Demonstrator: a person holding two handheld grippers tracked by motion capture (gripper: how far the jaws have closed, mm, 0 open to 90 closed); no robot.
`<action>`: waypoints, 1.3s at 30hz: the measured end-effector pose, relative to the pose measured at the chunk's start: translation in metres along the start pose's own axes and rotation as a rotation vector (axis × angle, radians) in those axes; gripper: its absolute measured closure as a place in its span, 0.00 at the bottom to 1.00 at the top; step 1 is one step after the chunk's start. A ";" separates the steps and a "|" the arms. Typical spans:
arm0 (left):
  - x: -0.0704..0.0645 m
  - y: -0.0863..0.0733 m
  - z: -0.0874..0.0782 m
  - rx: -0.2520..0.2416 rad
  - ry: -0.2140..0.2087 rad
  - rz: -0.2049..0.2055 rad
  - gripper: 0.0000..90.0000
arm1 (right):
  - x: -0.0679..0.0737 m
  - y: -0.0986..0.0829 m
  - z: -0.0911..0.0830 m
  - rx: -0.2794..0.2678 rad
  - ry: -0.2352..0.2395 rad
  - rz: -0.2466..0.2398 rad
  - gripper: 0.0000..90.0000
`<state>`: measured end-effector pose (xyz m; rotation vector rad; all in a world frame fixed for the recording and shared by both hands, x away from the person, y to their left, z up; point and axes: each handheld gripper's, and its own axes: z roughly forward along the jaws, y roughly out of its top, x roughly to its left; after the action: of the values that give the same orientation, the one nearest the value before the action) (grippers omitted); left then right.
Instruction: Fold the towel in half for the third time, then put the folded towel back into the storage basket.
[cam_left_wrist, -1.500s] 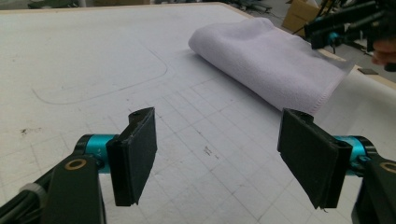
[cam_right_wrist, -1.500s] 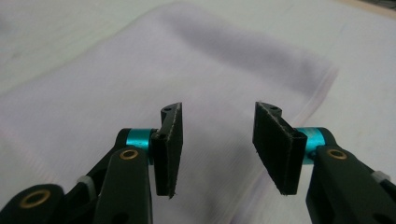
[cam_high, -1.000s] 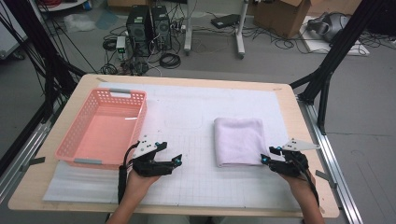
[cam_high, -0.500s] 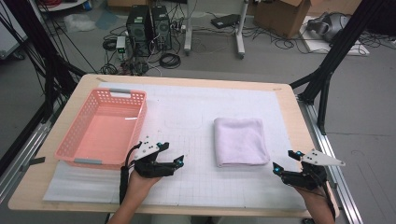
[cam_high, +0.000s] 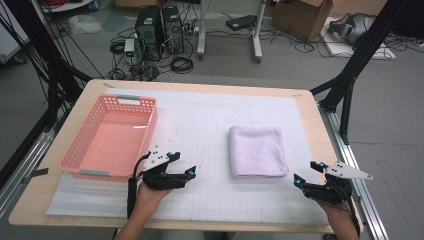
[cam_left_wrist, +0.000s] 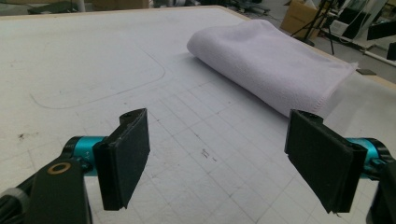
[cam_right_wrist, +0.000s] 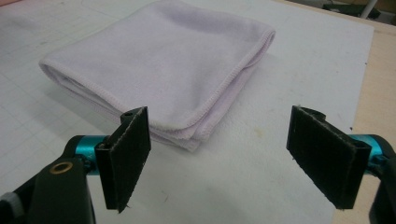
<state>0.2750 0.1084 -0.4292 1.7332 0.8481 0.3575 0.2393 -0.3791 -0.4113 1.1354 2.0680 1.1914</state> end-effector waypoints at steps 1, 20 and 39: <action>0.000 0.000 0.000 -0.002 0.001 -0.001 0.25 | 0.000 0.000 0.000 -0.001 0.001 -0.002 0.23; -0.005 0.000 0.009 0.024 -0.005 -0.004 0.25 | 0.000 -0.003 0.001 0.021 0.015 -0.014 0.23; -0.012 0.009 0.043 0.010 -0.048 0.047 0.20 | 0.002 -0.001 0.003 0.014 0.038 0.001 0.23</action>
<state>0.2971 0.0686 -0.4332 1.7668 0.7768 0.3417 0.2401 -0.3769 -0.4134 1.1285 2.1077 1.2095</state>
